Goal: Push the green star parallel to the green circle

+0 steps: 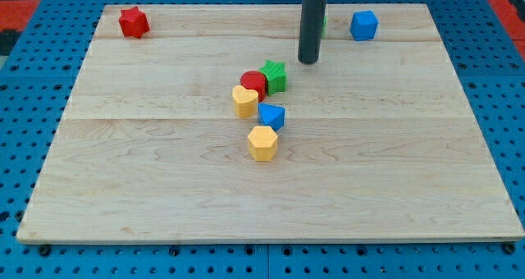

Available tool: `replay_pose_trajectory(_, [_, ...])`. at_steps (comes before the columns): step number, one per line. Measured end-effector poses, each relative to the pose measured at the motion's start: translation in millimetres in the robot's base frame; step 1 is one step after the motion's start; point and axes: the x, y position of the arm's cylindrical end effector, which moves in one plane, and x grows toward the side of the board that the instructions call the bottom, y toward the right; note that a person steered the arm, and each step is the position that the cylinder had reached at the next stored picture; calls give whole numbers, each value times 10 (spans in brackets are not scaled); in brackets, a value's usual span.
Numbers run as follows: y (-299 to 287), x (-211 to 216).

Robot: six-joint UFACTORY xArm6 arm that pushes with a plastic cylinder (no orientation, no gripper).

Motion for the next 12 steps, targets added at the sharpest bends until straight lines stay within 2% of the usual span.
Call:
replay_pose_trajectory(1, [-29, 379])
replay_pose_trajectory(2, [-331, 621])
replay_pose_trajectory(4, [-705, 423])
replay_pose_trajectory(8, [-719, 212])
replay_pose_trajectory(9, [-719, 53])
replay_pose_trajectory(10, [-720, -304])
replay_pose_trajectory(12, [-526, -325])
